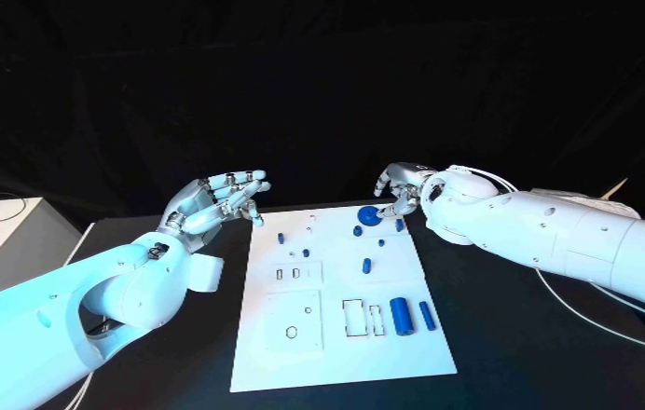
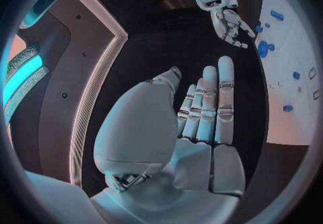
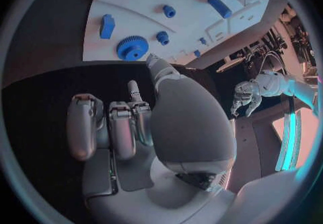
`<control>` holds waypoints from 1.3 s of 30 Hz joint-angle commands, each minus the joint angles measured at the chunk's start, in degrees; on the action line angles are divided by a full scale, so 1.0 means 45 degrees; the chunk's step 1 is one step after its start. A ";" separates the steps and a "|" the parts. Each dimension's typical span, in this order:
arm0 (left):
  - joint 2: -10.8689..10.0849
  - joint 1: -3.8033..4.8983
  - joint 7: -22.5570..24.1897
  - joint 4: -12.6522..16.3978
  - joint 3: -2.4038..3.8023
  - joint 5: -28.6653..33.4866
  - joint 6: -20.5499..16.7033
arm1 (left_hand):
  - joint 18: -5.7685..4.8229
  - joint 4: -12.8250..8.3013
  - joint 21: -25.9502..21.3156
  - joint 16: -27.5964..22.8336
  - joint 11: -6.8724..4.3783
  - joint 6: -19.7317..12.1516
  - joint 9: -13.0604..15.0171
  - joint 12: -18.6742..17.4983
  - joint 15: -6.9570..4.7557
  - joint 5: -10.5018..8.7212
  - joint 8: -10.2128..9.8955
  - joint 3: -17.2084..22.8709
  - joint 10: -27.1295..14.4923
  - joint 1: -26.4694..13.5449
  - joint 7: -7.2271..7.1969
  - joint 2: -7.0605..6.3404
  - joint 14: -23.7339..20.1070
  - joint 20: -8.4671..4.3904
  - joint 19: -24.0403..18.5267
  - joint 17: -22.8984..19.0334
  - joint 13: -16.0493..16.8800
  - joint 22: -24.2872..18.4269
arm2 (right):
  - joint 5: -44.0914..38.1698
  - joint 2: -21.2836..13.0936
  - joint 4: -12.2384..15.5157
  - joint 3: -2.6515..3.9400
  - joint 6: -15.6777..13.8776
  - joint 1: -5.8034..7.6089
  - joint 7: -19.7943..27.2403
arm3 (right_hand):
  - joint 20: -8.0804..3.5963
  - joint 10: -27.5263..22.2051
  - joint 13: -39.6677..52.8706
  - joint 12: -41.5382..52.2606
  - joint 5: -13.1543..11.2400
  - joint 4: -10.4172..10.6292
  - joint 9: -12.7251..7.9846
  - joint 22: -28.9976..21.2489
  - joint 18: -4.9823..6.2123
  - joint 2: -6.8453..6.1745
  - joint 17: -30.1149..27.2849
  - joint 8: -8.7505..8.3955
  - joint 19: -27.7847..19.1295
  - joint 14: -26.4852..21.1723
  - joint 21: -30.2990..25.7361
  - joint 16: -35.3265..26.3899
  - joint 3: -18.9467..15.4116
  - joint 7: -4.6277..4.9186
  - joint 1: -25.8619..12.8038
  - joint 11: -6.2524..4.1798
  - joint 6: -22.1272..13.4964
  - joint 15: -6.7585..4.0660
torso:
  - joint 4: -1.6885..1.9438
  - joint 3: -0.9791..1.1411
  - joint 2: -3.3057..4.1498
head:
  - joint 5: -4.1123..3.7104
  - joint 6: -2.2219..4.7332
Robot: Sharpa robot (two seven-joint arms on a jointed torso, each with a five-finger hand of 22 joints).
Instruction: Assemble the parts on the task board
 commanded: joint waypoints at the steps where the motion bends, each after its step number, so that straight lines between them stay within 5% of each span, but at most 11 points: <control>1: -0.0004 -0.0001 0.0019 0.0053 0.0020 -0.0207 0.0263 | 0.0051 -0.0015 0.0070 0.0050 0.0010 -0.0006 0.0014 0.0061 -0.0028 0.0047 0.0083 0.0069 -0.0097 0.0015 0.0269 -0.0146 0.0020 -0.0009 -0.0094 0.0018 0.0008 0.0015 | -0.0264 -0.0037 0.0243 0.0016 0.0126 0.0007 -0.0610 | 0.0050 0.1341 0.3344 0.0402 0.0116 0.0343 0.0102 0.1492 -0.0387 0.0006 0.3339 0.0190 0.0793 0.1330 0.0793 0.0170 -0.0005 0.0011 0.0244 0.0121 -0.0038 0.0120 | 0.0074 0.0032 0.0111 | -0.0007 -0.0023; 14: 0.0055 -0.0004 0.0024 -0.0189 0.0025 -0.0235 0.0180 | 0.0051 -0.0022 0.0201 0.0070 0.0023 0.0028 0.0029 0.0083 -0.0017 0.0047 0.0119 0.0111 -0.0154 0.0025 0.0276 -0.0140 -0.0031 0.0000 -0.0167 0.0018 0.0002 0.0098 | -0.0553 -0.0221 0.1367 0.0030 0.0077 0.0004 -0.0447 | 0.0036 0.1341 0.3344 0.0402 0.0170 0.0377 0.0170 0.1733 -0.0431 0.0032 0.3339 0.0276 0.0860 0.1330 0.0959 0.0170 0.0201 -0.0028 0.0378 0.0095 0.0137 0.0091 | 0.0092 0.0040 0.0189 | -0.0105 0.0010; 22: 0.0060 -0.0005 0.0036 -0.0201 0.0025 -0.0241 0.0144 | 0.0051 -0.0027 0.0231 0.0075 0.0025 0.0042 0.0034 0.0093 -0.0015 0.0046 0.0130 0.0121 -0.0159 0.0031 0.0277 -0.0142 -0.0040 0.0002 -0.0187 0.0017 0.0002 0.0118 | -0.0882 -0.0083 0.1387 0.0016 0.0094 -0.0037 -0.0372 | 0.0010 0.1341 0.3344 0.0402 0.0171 0.0370 0.0219 0.1739 -0.0428 0.0032 0.3339 0.0332 0.0846 0.1330 0.0964 0.0170 0.0366 -0.0074 0.0478 0.0060 0.0325 0.0053 | 0.0164 0.0062 0.0258 | -0.0154 -0.0009; 26: 0.0030 -0.0005 0.0037 -0.0161 0.0025 -0.0247 0.0123 | 0.0051 -0.0031 0.0265 0.0082 0.0027 0.0063 0.0041 0.0107 -0.0013 0.0047 0.0146 0.0135 -0.0161 0.0037 0.0277 -0.0141 -0.0049 0.0005 -0.0210 0.0017 0.0003 0.0139 | -0.1078 -0.0023 0.1416 -0.0001 -0.0427 -0.0089 -0.0096 | -0.0032 0.1071 0.3045 0.0087 0.0145 0.0332 0.0267 0.1200 -0.0305 -0.0068 0.3339 0.0353 0.0611 0.1330 0.0596 0.0170 0.0644 -0.0160 0.0609 -0.0037 0.0549 -0.0008 | 0.0187 0.0070 0.0291 | -0.0130 -0.0060; 28: 0.0019 -0.0005 0.0039 -0.0159 0.0025 -0.0248 0.0110 | 0.0052 -0.0032 0.0286 0.0087 0.0029 0.0077 0.0045 0.0115 -0.0012 0.0047 0.0157 0.0142 -0.0162 0.0037 0.0279 -0.0141 -0.0054 0.0007 -0.0225 0.0017 0.0003 0.0153 | -0.1115 -0.0015 0.1454 -0.0006 -0.0572 -0.0104 0.0022 | -0.0236 -0.3373 -0.1876 -0.5858 0.0148 0.0514 0.0324 0.0300 -0.0095 -0.0246 0.3284 0.0285 0.0236 0.1318 -0.0045 0.0147 0.1322 -0.0346 0.0720 -0.0321 0.0729 -0.0184 | 0.0187 0.0061 0.0317 | -0.0120 -0.0065; 29: 0.0016 -0.0005 0.0041 -0.0161 0.0025 -0.0248 0.0105 | 0.0052 -0.0032 0.0286 0.0087 0.0029 0.0077 0.0045 0.0115 -0.0012 0.0047 0.0157 0.0142 -0.0162 0.0037 0.0279 -0.0141 -0.0054 0.0007 -0.0225 0.0017 0.0003 0.0153 | -0.1144 -0.0018 0.1484 -0.0009 -0.0603 -0.0110 0.0076 | -0.0423 -0.5321 -0.5768 -1.0707 0.0107 0.0923 0.0395 0.0049 -0.0055 -0.0484 0.3181 0.0193 0.0151 0.1295 -0.0246 0.0102 0.2066 -0.0469 0.0671 -0.0336 0.0714 -0.0435 | 0.0191 0.0060 0.0322 | -0.0127 -0.0075; 30: 0.0015 -0.0005 0.0041 -0.0163 0.0025 -0.0249 0.0102 | 0.0052 -0.0032 0.0286 0.0087 0.0029 0.0077 0.0045 0.0115 -0.0012 0.0047 0.0157 0.0142 -0.0162 0.0037 0.0279 -0.0141 -0.0054 0.0007 -0.0225 0.0017 0.0003 0.0153 | -0.1185 -0.0021 0.1512 -0.0011 -0.0595 -0.0114 0.0106 | -0.0368 -0.5334 -0.7110 -1.2290 0.0090 0.0992 0.0482 -0.0071 -0.0040 -0.0781 0.3156 0.0173 0.0126 0.1291 -0.0353 0.0091 0.2595 -0.0518 0.0776 -0.0346 0.0792 -0.0312 | 0.0191 0.0058 0.0334 | -0.0133 -0.0078; 31: 0.0014 -0.0005 0.0042 -0.0166 0.0025 -0.0249 0.0098 | 0.0052 -0.0032 0.0286 0.0087 0.0029 0.0077 0.0045 0.0115 -0.0012 0.0047 0.0157 0.0142 -0.0162 0.0037 0.0279 -0.0141 -0.0054 0.0007 -0.0225 0.0017 0.0003 0.0153 | -0.1241 -0.0024 0.1543 -0.0013 -0.0564 -0.0119 0.0126 | -0.0178 -0.5178 -0.9259 -1.4620 0.0014 0.0856 0.0604 -0.0188 -0.0021 -0.0914 0.3121 0.0079 0.0106 0.1285 -0.0474 0.0077 0.3316 -0.0293 0.0671 -0.0269 0.0762 0.0017 | 0.0181 0.0054 0.0335 | -0.0133 -0.0093; 32: 0.0014 -0.0005 0.0042 -0.0171 0.0025 -0.0249 0.0094 | 0.0052 -0.0032 0.0286 0.0087 0.0029 0.0077 0.0045 0.0115 -0.0012 0.0047 0.0157 0.0142 -0.0162 0.0037 0.0279 -0.0141 -0.0054 0.0007 -0.0225 0.0017 0.0003 0.0153 | -0.1326 -0.0027 0.1581 -0.0018 -0.0504 -0.0125 0.0140 | -0.0141 -0.5408 -1.0051 -1.5507 -0.0058 0.0812 0.0691 -0.0241 0.0008 -0.1110 0.3114 0.0085 0.0098 0.1284 -0.0527 0.0075 0.3220 -0.0317 0.0397 -0.0078 0.0833 -0.0017 | 0.0181 0.0052 0.0339 | -0.0135 -0.0096; 33: 0.0014 -0.0005 0.0043 -0.0177 0.0025 -0.0249 0.0092 | 0.0052 -0.0032 0.0286 0.0087 0.0029 0.0077 0.0045 0.0115 -0.0012 0.0047 0.0157 0.0142 -0.0162 0.0037 0.0279 -0.0141 -0.0054 0.0007 -0.0225 0.0017 0.0003 0.0153 | -0.1417 -0.0027 0.1617 -0.0025 -0.0434 -0.0131 0.0145 | -0.0053 -0.5353 -1.1065 -1.6497 -0.0145 0.0555 0.0796 -0.0285 0.0016 -0.1099 0.3104 0.0030 0.0095 0.1281 -0.0584 0.0073 0.3242 -0.0229 0.0308 0.0060 0.0853 0.0141 | 0.0172 0.0051 0.0345 | -0.0135 -0.0097; 39: 0.0030 -0.0005 0.0046 -0.0210 0.0025 -0.0250 0.0089 | 0.0053 -0.0032 0.0335 0.0098 0.0031 0.0113 0.0056 0.0134 -0.0008 0.0047 0.0184 0.0158 -0.0166 0.0037 0.0280 -0.0143 -0.0064 0.0011 -0.0260 0.0016 0.0004 0.0184 | -0.1999 -0.0003 0.1774 -0.0061 -0.0053 -0.0197 0.0052 | 0.0052 -0.5186 -1.2340 -1.7536 -0.0174 0.0052 0.0966 -0.0473 0.0054 -0.1087 0.3103 -0.0082 0.0051 0.1280 -0.0766 0.0077 0.3404 -0.0236 0.0186 0.0185 0.1037 0.0137 | 0.0161 0.0065 0.0367 | -0.0151 -0.0146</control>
